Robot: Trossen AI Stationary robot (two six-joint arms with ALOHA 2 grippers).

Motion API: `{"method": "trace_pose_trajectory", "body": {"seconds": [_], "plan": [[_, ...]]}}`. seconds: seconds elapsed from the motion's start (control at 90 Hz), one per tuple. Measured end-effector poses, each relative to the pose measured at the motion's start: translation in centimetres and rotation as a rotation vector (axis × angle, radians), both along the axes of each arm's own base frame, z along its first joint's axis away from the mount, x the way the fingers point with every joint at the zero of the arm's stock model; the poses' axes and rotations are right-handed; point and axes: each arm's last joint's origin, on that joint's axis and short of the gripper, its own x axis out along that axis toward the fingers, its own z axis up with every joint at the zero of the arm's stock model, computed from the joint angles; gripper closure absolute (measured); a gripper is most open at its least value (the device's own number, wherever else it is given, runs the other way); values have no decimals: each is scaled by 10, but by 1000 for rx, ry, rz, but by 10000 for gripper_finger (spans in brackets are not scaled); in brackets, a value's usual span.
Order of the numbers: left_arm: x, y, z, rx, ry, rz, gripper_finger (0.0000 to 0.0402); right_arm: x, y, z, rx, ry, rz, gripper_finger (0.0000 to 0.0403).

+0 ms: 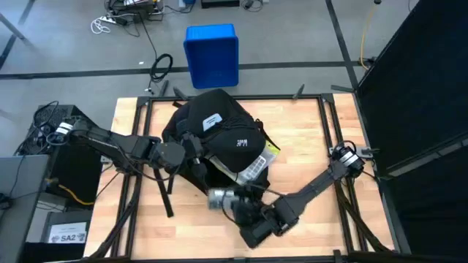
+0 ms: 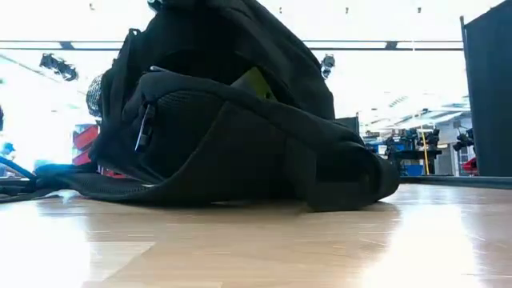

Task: Unpack backpack
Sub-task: Put the cellphone into the backpack

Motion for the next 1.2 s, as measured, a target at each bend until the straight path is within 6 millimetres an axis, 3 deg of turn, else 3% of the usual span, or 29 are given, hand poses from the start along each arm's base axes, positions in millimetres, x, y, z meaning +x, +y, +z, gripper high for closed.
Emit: {"method": "trace_pose_trajectory", "body": {"seconds": [0.267, 0.422, 0.589, 0.756, 1.0, 1.2], "plan": [[2, -3, 3, -47, -31, -77, 402, 33, -83, -23, -2, 43, -220, 82], [3, -3, 3, -50, -31, -83, 402, 42, -135, -44, 2, 69, -372, 82], [2, -2, 1, -46, -16, -82, 402, 47, -163, -56, 94, 98, -404, 82], [1, -3, 0, -50, -4, -88, 402, 49, -157, -50, 107, 89, -374, 21], [0, -3, -2, -62, 18, -92, 402, 35, -121, -14, 85, 66, -239, 120], [0, -3, -3, -61, 28, -91, 402, -1, -70, 21, 59, 66, -55, 175]]}}
